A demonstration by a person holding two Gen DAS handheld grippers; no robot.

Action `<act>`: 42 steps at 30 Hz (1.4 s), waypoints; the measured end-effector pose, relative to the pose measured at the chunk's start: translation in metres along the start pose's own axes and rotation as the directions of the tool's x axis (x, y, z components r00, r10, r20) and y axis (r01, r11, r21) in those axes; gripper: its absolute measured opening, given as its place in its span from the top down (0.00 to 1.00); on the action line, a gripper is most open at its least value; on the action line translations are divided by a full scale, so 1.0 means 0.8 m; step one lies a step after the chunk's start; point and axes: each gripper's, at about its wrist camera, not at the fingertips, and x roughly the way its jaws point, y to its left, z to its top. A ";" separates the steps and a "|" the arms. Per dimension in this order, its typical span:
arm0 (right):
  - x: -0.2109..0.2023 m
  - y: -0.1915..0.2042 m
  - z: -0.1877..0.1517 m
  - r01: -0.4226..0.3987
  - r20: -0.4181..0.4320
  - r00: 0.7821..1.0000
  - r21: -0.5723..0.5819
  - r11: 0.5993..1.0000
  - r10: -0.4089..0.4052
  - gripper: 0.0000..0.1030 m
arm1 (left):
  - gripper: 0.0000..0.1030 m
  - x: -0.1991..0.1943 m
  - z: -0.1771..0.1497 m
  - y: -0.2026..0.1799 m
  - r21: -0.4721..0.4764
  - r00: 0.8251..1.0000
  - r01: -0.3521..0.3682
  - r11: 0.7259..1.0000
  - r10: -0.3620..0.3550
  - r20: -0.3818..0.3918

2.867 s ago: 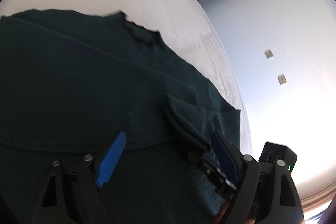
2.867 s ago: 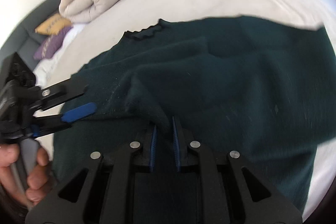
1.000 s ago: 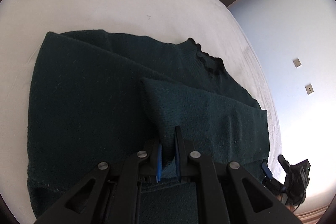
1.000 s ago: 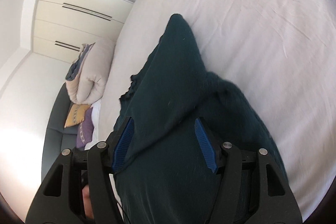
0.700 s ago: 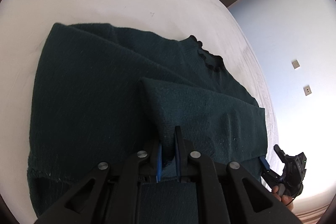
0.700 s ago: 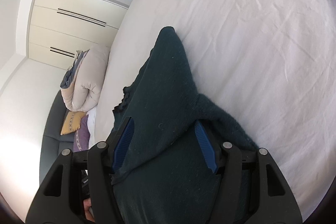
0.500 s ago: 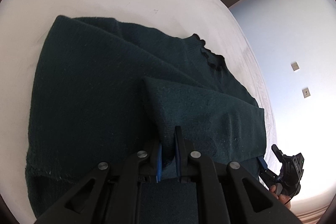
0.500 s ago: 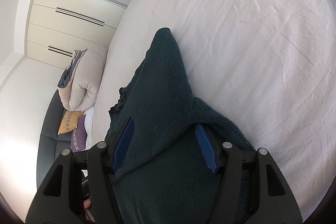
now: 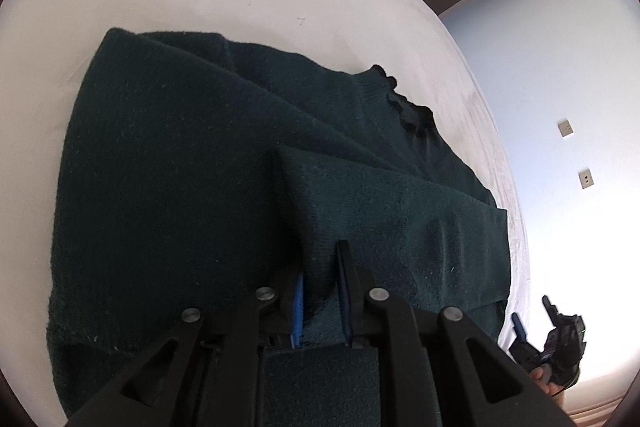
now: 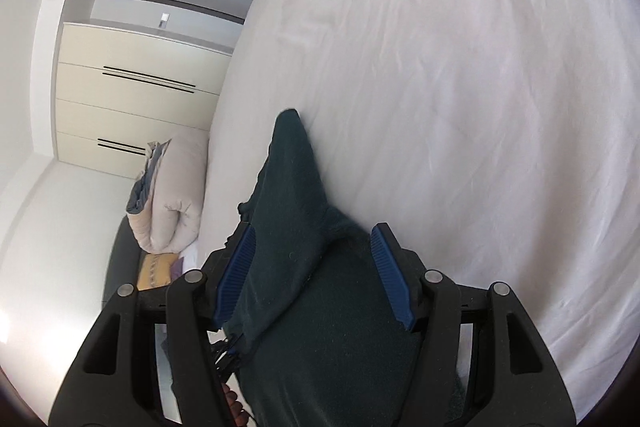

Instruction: Fold small clothes

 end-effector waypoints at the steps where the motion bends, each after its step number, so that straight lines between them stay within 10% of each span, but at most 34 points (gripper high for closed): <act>1: 0.003 0.008 0.001 -0.006 -0.005 1.000 -0.020 1.000 0.005 0.42 | 0.85 0.000 0.000 -0.002 0.000 1.000 -0.003 1.000 0.003 0.001; 21: 0.132 0.064 0.024 0.060 -0.171 0.981 -0.192 0.980 -0.094 0.42 | 0.77 -0.009 -0.004 0.011 -0.002 1.000 0.017 1.000 -0.017 0.013; 32: 0.122 0.091 0.068 -0.038 -0.139 0.990 -0.222 0.974 0.007 0.42 | 0.52 -0.058 -0.007 -0.054 0.208 0.970 -0.166 0.964 0.121 0.211; 42: 0.142 0.053 0.049 -0.018 -0.179 0.983 -0.299 0.954 -0.038 0.42 | 0.43 0.008 -0.019 -0.062 0.300 0.971 -0.212 0.930 0.166 0.172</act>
